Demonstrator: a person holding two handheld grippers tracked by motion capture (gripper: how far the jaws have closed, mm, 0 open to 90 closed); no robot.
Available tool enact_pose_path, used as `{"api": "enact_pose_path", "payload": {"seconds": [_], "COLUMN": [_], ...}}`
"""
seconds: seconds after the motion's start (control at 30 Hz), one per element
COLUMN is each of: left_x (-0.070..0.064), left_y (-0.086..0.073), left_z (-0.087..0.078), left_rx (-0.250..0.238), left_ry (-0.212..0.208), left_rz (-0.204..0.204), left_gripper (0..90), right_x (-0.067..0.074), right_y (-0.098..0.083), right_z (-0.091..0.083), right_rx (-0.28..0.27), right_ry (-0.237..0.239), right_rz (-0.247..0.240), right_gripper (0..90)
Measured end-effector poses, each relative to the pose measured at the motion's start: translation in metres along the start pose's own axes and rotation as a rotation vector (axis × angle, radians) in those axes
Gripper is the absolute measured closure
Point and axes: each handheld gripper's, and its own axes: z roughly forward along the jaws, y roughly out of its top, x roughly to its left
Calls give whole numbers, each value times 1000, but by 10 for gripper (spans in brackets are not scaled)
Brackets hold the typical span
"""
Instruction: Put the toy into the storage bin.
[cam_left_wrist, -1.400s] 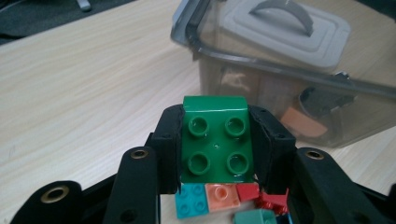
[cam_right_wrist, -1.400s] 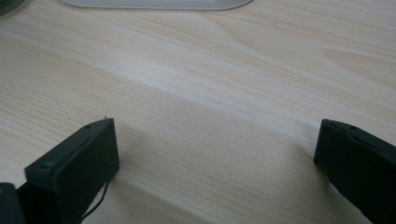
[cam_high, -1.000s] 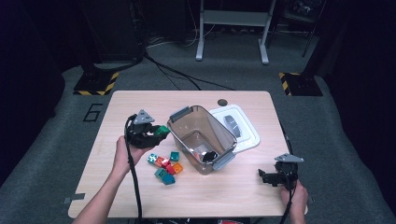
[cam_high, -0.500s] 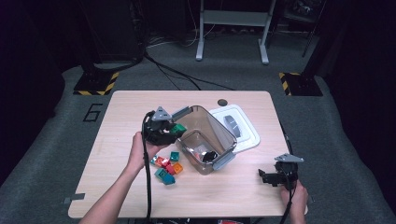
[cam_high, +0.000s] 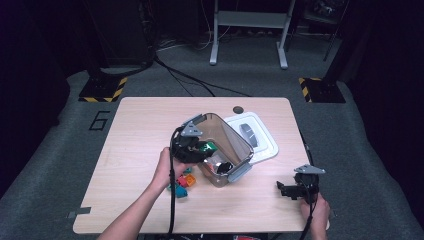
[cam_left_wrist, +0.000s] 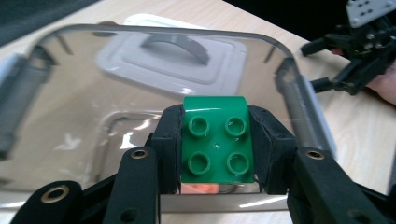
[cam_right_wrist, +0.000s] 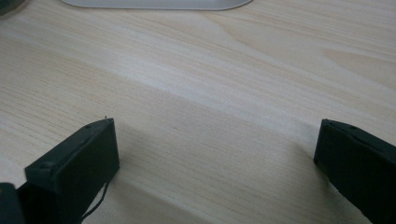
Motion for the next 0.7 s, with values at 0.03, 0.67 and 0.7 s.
{"api": "enact_pose_path", "payload": {"seconds": [0.03, 0.67, 0.7], "left_x": [-2, -26, -26], "left_y": [0, -10, -10], "left_z": [3, 27, 27], "left_rx": [3, 57, 60], "left_ry": [-7, -83, -85], "left_rz": [3, -7, -6], "left_gripper": [589, 586, 586], "right_x": [0, 0, 0], "right_y": [0, 0, 0], "right_z": [0, 0, 0], "right_rx": [0, 0, 0], "right_ry": [0, 0, 0], "right_rz": [0, 0, 0], "right_gripper": [0, 0, 0]}}
